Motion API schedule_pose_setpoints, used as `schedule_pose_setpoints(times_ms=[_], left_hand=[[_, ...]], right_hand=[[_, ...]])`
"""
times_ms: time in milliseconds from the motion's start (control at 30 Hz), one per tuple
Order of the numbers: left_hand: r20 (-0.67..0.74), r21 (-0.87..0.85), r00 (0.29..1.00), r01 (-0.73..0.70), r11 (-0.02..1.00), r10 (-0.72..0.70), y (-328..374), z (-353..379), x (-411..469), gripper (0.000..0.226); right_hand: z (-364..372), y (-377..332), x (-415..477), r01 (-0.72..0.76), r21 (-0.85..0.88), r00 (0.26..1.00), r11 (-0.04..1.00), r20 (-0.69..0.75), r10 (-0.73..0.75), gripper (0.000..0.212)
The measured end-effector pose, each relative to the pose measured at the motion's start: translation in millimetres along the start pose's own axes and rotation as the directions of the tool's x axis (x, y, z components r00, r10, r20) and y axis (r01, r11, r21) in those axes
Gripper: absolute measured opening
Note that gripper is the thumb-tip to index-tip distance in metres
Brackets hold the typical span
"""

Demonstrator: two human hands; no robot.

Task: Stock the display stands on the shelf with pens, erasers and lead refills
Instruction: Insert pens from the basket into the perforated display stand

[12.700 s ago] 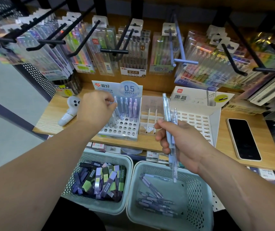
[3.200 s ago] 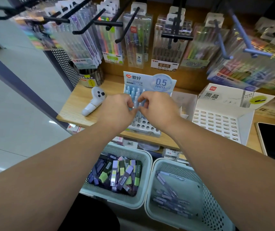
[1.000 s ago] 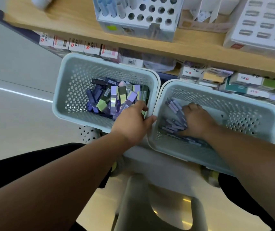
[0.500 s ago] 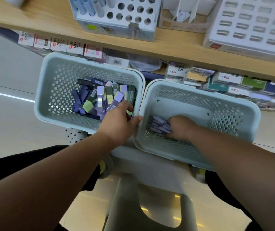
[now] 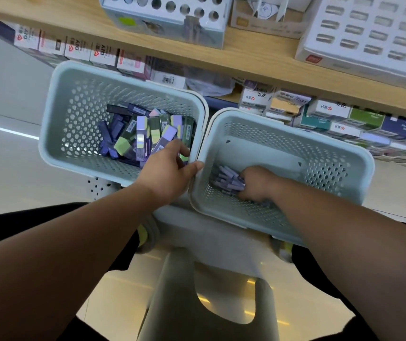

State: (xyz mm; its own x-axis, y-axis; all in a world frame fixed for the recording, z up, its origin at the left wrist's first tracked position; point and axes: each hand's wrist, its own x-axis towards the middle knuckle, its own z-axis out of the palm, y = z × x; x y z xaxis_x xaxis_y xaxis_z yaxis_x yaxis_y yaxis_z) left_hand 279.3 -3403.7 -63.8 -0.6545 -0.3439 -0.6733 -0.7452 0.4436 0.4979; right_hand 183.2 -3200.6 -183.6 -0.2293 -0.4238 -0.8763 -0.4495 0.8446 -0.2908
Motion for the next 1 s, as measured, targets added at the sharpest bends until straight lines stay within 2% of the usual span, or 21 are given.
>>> schedule_pose_setpoints(times_ms=[200, 333, 667, 867, 1000], left_hand=[[0.003, -0.024, 1.0, 0.025, 0.999, -0.025, 0.2, 1.2, 0.2, 0.031], [0.003, -0.062, 0.999, 0.046, 0.997, -0.046, -0.4, 1.6, 0.3, 0.029], [0.006, -0.018, 0.999, 0.052, 0.999, -0.051, 1.2, 2.4, 1.2, 0.029], [0.019, -0.087, 0.995, 0.1, 0.991, -0.099, -0.9, 2.9, 2.9, 0.029], [0.053, -0.01, 0.995, 0.091, 0.996, -0.09, 1.9, -0.8, 5.6, 0.03]], right_hand=[[-4.1, -0.9, -2.2, -0.005, 0.005, 0.999, 1.0, 0.052, 0.005, 0.027], [-3.4, 4.1, -5.5, -0.006, 0.069, 0.997, 0.998, 0.075, 0.001, 0.025], [-11.0, 9.1, -7.9, 0.027, 0.047, 0.986, 0.999, 0.165, -0.035, 0.053], [-21.2, 12.6, -11.7, 0.007, 0.072, 0.967, 0.997, 0.255, -0.025, 0.054], [-26.8, 10.4, -16.3, 0.003, 0.105, 0.956, 0.995, 0.293, -0.034, 0.051]])
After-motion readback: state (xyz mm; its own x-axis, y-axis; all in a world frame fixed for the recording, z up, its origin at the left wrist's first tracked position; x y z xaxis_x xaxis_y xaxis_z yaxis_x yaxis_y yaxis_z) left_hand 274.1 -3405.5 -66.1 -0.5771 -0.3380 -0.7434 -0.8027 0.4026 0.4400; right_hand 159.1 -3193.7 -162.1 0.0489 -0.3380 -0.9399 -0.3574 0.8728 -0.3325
